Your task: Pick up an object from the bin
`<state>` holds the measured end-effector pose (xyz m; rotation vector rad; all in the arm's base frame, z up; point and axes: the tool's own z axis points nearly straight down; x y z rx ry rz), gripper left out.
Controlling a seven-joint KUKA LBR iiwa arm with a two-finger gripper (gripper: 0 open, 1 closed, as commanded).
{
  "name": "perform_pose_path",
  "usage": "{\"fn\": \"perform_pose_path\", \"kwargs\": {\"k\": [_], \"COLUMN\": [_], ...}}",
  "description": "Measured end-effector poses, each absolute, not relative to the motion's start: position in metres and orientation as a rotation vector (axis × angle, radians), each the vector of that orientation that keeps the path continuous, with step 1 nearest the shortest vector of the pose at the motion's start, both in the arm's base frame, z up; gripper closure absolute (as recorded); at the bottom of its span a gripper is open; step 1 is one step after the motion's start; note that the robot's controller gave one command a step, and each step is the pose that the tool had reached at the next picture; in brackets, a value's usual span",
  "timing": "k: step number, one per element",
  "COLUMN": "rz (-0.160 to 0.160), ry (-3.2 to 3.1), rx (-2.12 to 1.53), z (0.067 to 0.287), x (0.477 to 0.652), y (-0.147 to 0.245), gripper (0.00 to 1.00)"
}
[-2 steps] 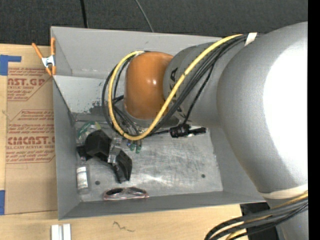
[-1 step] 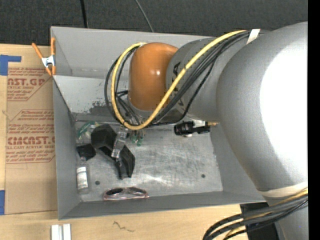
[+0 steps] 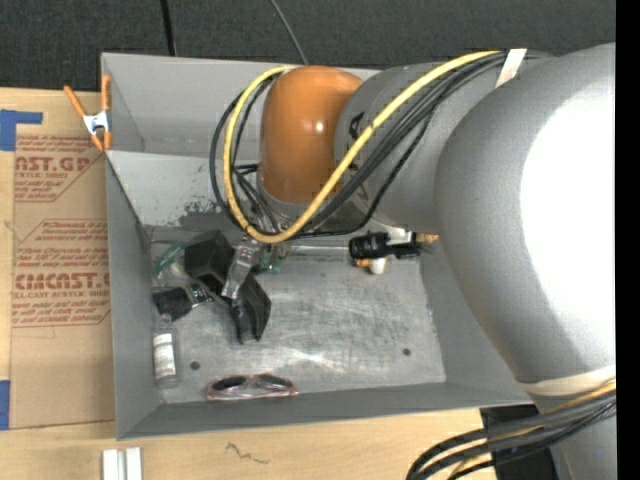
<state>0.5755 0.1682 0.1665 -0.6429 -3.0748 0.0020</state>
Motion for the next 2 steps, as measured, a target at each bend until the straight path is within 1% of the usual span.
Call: {"fn": "perform_pose_path", "kwargs": {"k": [1, 2], "rz": [-0.005, -0.006], "ry": [-3.082, -3.082], "rx": [-0.616, -0.612], "z": [0.1106, 0.1019], "x": [0.5683, 0.5688], "y": [0.1687, 0.1694], "gripper": [1.0, 1.0]}}
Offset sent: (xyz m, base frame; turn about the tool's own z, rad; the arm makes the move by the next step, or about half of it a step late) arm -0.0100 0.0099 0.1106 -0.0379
